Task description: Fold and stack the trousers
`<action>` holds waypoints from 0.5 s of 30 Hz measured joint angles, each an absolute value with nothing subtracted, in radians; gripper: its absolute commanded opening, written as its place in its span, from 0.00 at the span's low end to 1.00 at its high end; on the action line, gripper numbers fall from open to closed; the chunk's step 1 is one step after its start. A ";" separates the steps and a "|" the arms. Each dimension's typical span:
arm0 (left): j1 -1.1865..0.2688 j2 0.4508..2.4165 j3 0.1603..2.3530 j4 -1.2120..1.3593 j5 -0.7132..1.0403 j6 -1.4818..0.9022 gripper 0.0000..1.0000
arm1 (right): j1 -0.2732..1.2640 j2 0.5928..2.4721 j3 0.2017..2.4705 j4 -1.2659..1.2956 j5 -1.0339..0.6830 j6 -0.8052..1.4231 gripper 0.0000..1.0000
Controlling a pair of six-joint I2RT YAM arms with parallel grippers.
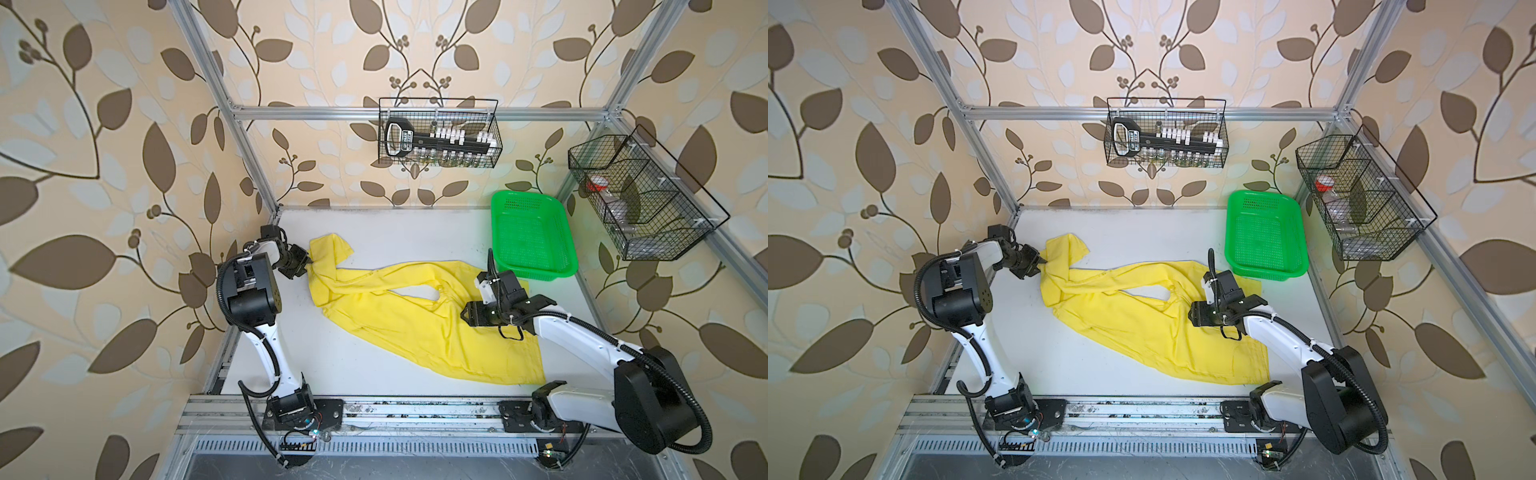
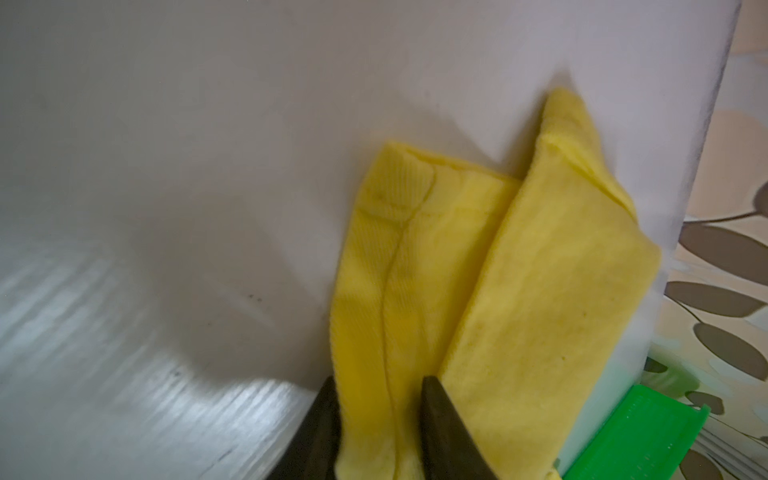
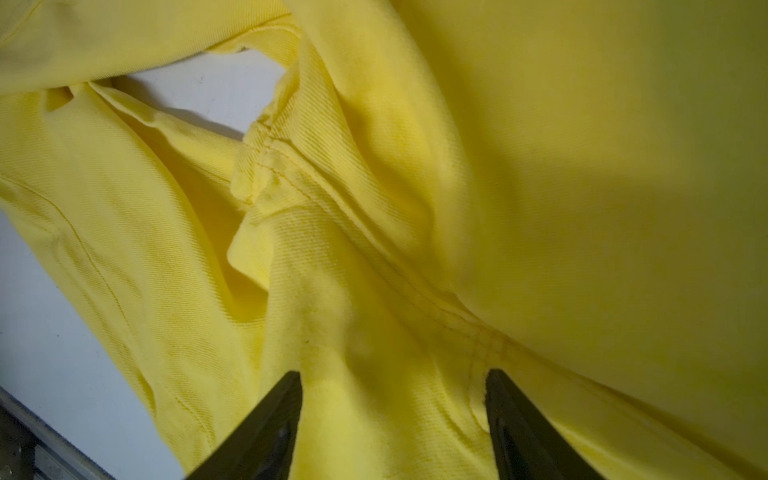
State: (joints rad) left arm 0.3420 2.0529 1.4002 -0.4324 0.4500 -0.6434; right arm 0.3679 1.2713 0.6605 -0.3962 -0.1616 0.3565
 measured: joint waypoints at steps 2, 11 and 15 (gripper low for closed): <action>0.342 2.053 1.401 -0.430 0.451 -0.649 0.18 | 0.368 1.275 0.661 -0.397 -0.162 0.358 0.70; 0.342 2.053 1.433 -0.472 0.425 -0.623 0.04 | 0.371 1.316 0.661 -0.365 -0.168 0.371 0.70; 0.342 2.045 1.448 -0.522 0.386 -0.601 0.04 | 0.386 1.356 0.661 -0.341 -0.168 0.381 0.70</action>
State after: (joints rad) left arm 0.3420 2.0445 1.4475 -0.5217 0.3862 -0.6006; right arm 0.3862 1.3560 0.6609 -0.3412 -0.1684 0.3813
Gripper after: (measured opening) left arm 0.068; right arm 0.703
